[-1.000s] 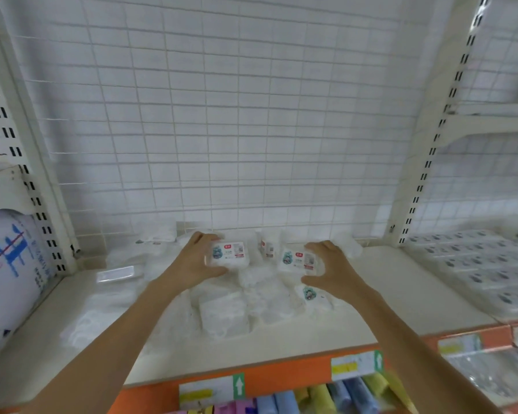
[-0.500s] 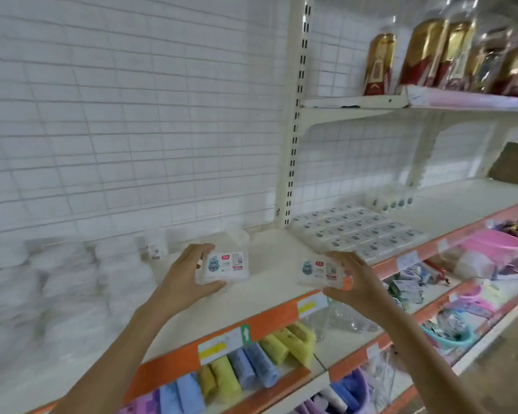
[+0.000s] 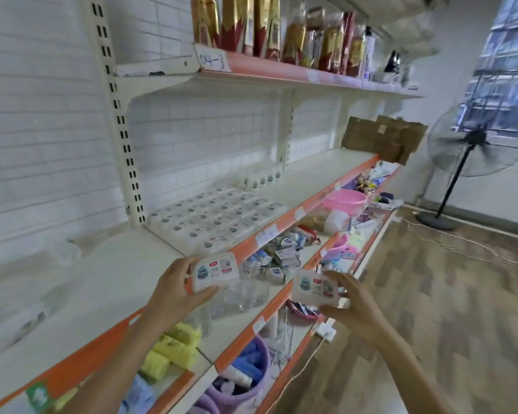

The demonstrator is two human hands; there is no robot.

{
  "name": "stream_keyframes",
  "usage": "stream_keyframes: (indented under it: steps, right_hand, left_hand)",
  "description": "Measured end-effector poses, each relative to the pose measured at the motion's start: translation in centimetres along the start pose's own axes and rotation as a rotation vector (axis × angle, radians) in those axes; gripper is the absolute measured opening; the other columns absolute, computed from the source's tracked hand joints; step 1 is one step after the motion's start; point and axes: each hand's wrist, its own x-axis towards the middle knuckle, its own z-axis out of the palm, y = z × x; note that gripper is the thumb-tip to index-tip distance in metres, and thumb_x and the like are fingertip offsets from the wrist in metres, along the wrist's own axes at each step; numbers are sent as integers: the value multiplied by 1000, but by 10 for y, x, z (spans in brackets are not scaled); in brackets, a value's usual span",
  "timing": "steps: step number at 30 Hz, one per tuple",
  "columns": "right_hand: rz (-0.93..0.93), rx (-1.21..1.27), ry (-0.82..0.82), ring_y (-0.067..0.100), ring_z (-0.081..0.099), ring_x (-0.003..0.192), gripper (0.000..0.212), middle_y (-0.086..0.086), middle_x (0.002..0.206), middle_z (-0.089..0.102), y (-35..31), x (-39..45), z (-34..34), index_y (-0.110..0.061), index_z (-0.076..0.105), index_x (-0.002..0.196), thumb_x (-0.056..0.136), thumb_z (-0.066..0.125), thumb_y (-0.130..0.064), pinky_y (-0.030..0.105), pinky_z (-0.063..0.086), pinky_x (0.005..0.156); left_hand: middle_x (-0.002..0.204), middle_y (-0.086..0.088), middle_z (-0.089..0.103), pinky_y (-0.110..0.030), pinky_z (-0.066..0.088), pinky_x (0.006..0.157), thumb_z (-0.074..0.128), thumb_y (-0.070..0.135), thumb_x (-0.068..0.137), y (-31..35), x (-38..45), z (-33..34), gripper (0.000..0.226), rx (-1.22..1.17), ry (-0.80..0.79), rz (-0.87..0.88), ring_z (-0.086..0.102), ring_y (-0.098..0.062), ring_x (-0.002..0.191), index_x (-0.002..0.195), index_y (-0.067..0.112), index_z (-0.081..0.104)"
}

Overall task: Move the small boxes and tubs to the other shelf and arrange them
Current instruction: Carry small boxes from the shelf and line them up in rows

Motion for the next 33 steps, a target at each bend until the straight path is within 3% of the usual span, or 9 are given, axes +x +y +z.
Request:
stream_keyframes:
  steps: [2, 5, 8, 11, 15, 19, 24, 29, 33]
  right_hand:
    - [10, -15, 21, 12, 55, 99, 69, -22, 111, 45, 17, 9, -10, -33, 47, 117, 63, 83, -7, 28, 49, 85]
    - [10, -27, 39, 12, 56, 98, 71, -20, 112, 47, 36, 35, -21, -46, 44, 109, 64, 83, -7, 23, 51, 79]
    - [10, -20, 22, 15, 55, 103, 71, -8, 116, 51, 49, 77, -27, -52, 48, 109, 66, 82, -9, 26, 50, 84]
    - [-2, 11, -2, 21, 57, 105, 67, -2, 122, 51, 54, 130, -26, -38, 48, 117, 66, 82, -11, 41, 53, 86]
    - [-85, -65, -74, 15, 53, 108, 65, -6, 124, 48, 48, 218, -21, -30, 47, 125, 70, 79, -18, 30, 49, 89]
    - [-209, -81, -126, 12, 52, 105, 66, -11, 116, 45, 25, 299, -5, -27, 48, 128, 70, 80, -22, 29, 48, 90]
    - [-386, -35, -230, 3, 47, 103, 65, -13, 115, 43, -12, 387, 34, -25, 48, 128, 72, 79, -24, 6, 38, 82]
    - [-535, 17, -391, 7, 44, 105, 64, -9, 118, 41, -52, 457, 90, -21, 46, 131, 74, 77, -23, 14, 33, 87]
    - [-617, 35, -592, 10, 44, 111, 65, -10, 117, 40, -80, 491, 145, -21, 44, 132, 75, 76, -25, 20, 37, 90]
  left_hand:
    - [113, 0, 52, -8, 40, 68, 80, 25, 69, 8, 20, 19, 63, -9, -16, 7, 51, -8, 91, 123, 14, 50]
    - [111, 3, 53, -1, 40, 65, 80, 27, 69, 15, 56, 39, 62, -12, -43, 33, 51, -1, 89, 122, 15, 51]
    - [117, 3, 52, -9, 36, 74, 78, 34, 70, 16, 105, 51, 66, 23, -33, 61, 50, -7, 98, 126, 16, 49]
    - [117, 5, 48, -16, 34, 83, 75, 39, 72, 11, 160, 56, 69, 64, -14, 71, 48, -10, 103, 129, 16, 46]
    - [115, 9, 40, -13, 35, 86, 74, 41, 72, -2, 225, 55, 67, 90, 38, 74, 46, -7, 102, 128, 15, 47]
    - [113, 5, 43, -20, 41, 87, 75, 36, 72, -19, 278, 44, 66, 103, 137, 2, 50, -11, 99, 128, 11, 49]
    - [117, 2, 45, -20, 41, 79, 77, 34, 71, -49, 305, 14, 68, 119, 281, -136, 53, -15, 98, 128, 14, 47]
    - [117, 4, 45, -21, 39, 87, 76, 34, 72, -73, 302, -19, 65, 254, 344, -239, 49, -11, 102, 128, 13, 48]
    - [134, 3, 42, -18, 34, 91, 71, 46, 75, -85, 283, -35, 73, 469, 316, -386, 41, -12, 118, 135, 18, 41]
